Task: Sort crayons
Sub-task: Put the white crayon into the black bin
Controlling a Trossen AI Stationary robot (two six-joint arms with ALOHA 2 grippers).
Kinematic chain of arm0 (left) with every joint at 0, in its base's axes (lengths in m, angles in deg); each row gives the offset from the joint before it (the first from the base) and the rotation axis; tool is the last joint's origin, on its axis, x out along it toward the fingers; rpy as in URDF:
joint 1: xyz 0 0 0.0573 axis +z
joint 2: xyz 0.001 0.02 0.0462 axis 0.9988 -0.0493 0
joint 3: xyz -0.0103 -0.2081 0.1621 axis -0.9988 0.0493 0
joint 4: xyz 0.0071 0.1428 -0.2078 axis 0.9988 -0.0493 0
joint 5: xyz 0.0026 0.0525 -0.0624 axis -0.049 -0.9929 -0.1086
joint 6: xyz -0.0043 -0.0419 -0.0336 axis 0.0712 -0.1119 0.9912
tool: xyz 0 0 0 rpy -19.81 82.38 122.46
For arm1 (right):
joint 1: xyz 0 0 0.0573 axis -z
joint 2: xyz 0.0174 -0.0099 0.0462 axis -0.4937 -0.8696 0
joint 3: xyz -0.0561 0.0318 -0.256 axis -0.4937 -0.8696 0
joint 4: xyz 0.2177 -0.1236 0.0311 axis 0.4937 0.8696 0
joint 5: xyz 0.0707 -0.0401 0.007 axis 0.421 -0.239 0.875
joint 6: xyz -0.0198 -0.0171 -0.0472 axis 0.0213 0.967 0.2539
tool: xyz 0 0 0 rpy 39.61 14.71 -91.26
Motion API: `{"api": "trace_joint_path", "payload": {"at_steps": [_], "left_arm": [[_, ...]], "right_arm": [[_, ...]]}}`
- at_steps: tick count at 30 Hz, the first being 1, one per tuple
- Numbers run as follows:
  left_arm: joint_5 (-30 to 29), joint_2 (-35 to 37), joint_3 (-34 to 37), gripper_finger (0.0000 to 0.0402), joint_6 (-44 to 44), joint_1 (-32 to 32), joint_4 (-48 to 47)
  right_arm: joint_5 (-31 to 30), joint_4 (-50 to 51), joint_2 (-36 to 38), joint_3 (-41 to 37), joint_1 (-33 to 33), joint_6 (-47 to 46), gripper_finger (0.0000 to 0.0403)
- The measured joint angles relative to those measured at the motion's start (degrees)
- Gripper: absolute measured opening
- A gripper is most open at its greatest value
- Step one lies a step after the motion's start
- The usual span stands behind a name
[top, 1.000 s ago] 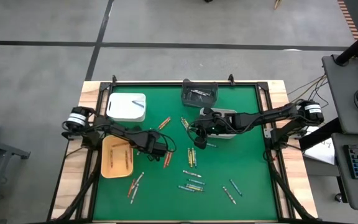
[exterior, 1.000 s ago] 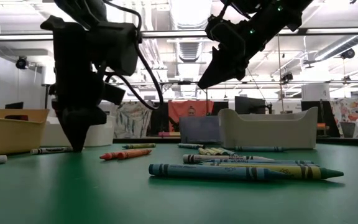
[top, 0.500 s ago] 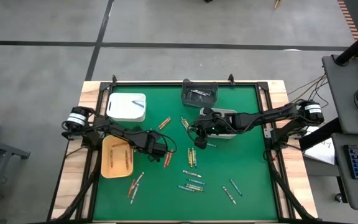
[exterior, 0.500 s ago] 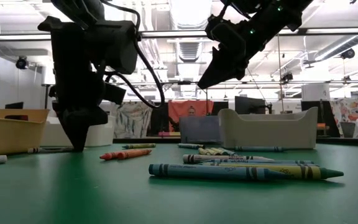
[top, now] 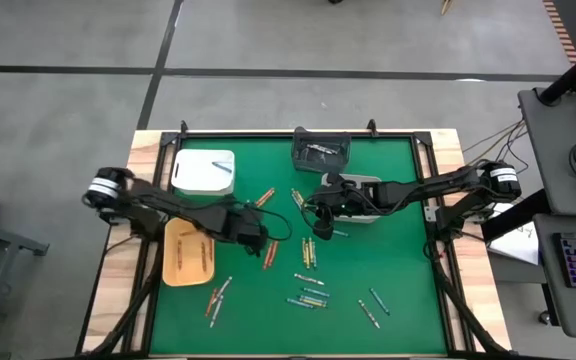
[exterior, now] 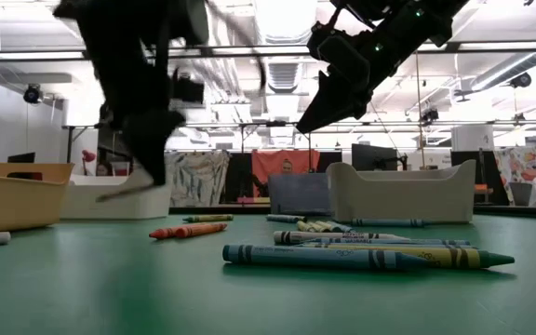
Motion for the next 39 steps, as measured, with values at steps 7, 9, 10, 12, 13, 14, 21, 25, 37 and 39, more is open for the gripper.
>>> {"api": "trace_joint_path", "payload": {"at_steps": [7,9,10,12,13,14,21,25,37,39], "left_arm": [[-4.95,12.22,2.06,0.0,-15.67,-1.22,18.65],[-4.96,15.31,3.98,0.0,-21.6,-1.25,28.01],[-4.72,16.56,5.41,0.0,-24.49,-1.25,33.15],[-3.33,19.02,9.14,0.0,-30.33,-1.28,43.89],[-2.09,20.1,11.21,0.0,-33.12,-1.3,49.5],[-0.78,21.04,13.48,0.0,-35.7,-1.36,55.33],[5.73,22.95,26.43,0.0,-41.93,-1.34,85.09],[5.76,21.71,29.22,0.0,-42.43,-1.34,92.27],[5.53,21.18,28.89,0.0,-47.64,-1.3,94.48],[5.17,21.17,28.66,0.0,-48.11,-1.2,94.51]], "right_arm": [[0.05,-0.59,0.0,-0.09,-0.02,0.0,0.0057],[0.33,-1.07,0.0,-0.11,-0.02,0.02,0.0057],[1.19,-1.72,0.0,-0.14,-0.02,0.04,0.0057],[3.23,-4.17,0.0,-0.33,-0.12,0.5,0.0057],[4.46,-5.72,0.0,-0.45,-0.31,1.21,0.0057],[5.69,-7.45,0.0,-0.57,-0.48,1.74,0.0057],[7.61,-20.28,0.0,-0.87,-2.77,7.95,0.0057],[7.62,-28.31,-0.54,-0.87,-3.78,9.97,0.0058],[7.78,-32.36,-3.27,-0.36,-3.87,5.7,0.0158],[8.9,-34.4,-3.8,-0.36,-3.87,5.23,0.017]]}}
